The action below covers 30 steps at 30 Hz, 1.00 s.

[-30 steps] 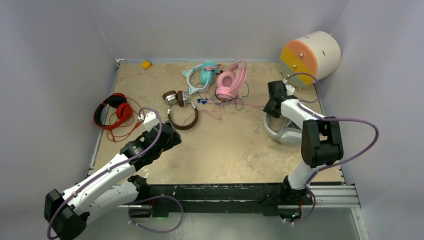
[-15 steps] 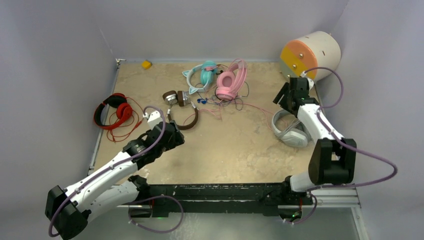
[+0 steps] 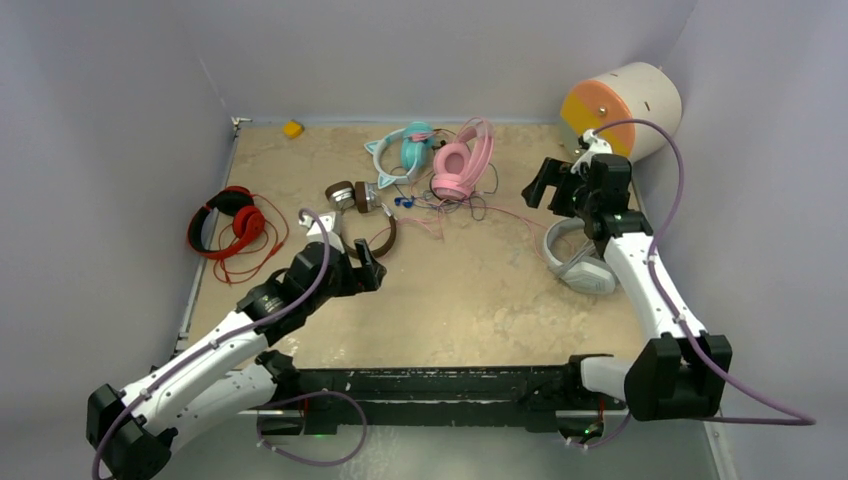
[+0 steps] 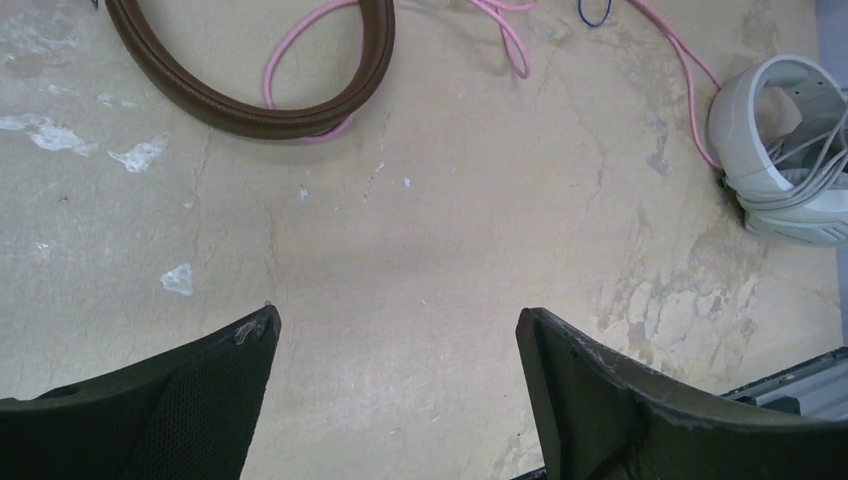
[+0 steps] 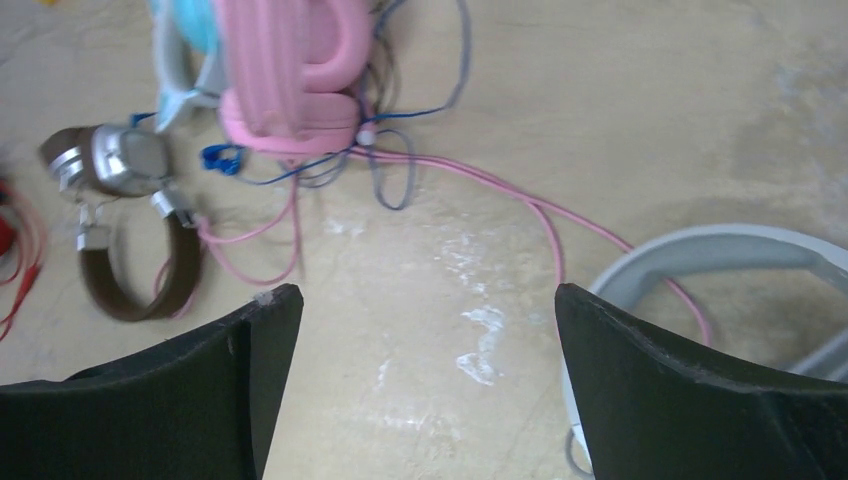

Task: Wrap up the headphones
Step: Move the headphones to the center of the board, then pick up the headphones from the center of the board.

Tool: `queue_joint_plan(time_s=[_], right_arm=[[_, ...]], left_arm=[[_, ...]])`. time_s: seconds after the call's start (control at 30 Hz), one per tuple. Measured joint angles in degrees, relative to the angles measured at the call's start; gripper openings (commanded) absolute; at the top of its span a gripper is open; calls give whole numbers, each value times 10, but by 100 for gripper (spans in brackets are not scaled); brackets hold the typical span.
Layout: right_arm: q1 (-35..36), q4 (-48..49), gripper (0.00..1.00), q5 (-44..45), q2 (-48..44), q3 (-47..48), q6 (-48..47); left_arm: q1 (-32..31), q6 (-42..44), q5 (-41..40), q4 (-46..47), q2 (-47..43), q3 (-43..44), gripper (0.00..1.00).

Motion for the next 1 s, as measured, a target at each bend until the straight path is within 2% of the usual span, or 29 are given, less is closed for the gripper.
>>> queue_joint_plan(time_s=[0.17, 0.3, 0.53, 0.87, 1.0], right_arm=[[31, 26, 98, -51, -26, -2, -12], [55, 53, 96, -75, -10, -2, -16], [69, 101, 99, -95, 99, 34, -12], [89, 167, 99, -63, 286, 168, 32], [95, 172, 92, -37, 353, 222, 38]], left_arm=[[0, 10, -21, 0, -29, 0, 91], [0, 23, -23, 2, -57, 0, 96], [0, 29, -30, -9, -91, 0, 96], [0, 34, -31, -8, -154, 0, 96], [0, 33, -41, -15, -154, 0, 96]])
